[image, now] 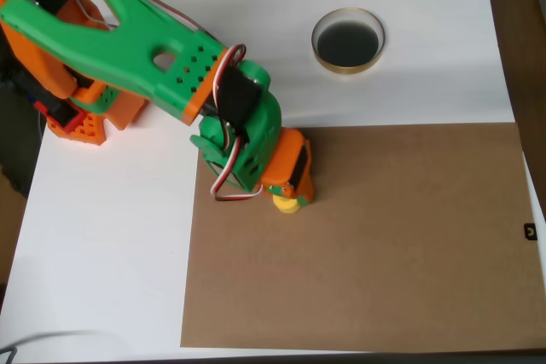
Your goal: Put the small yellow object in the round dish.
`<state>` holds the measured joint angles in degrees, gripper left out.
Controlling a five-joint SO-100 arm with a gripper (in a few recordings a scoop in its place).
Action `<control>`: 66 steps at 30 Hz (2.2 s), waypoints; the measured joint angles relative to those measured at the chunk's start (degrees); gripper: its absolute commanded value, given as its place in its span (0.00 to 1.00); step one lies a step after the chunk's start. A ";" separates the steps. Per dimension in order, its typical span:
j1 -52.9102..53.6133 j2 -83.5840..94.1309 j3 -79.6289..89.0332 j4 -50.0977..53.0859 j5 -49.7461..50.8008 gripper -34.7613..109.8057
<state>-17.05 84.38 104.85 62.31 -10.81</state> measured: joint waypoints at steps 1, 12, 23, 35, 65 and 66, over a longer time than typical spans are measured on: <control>0.26 -0.09 0.00 0.00 0.09 0.24; 0.62 1.32 -2.46 5.54 -0.62 0.24; -12.92 6.94 -9.40 15.56 -0.88 0.24; -28.92 6.94 -11.51 15.91 0.26 0.24; -41.75 -18.98 -33.22 12.48 3.34 0.24; -41.84 -19.42 -33.84 12.83 3.69 0.24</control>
<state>-58.89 64.95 71.02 75.15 -7.12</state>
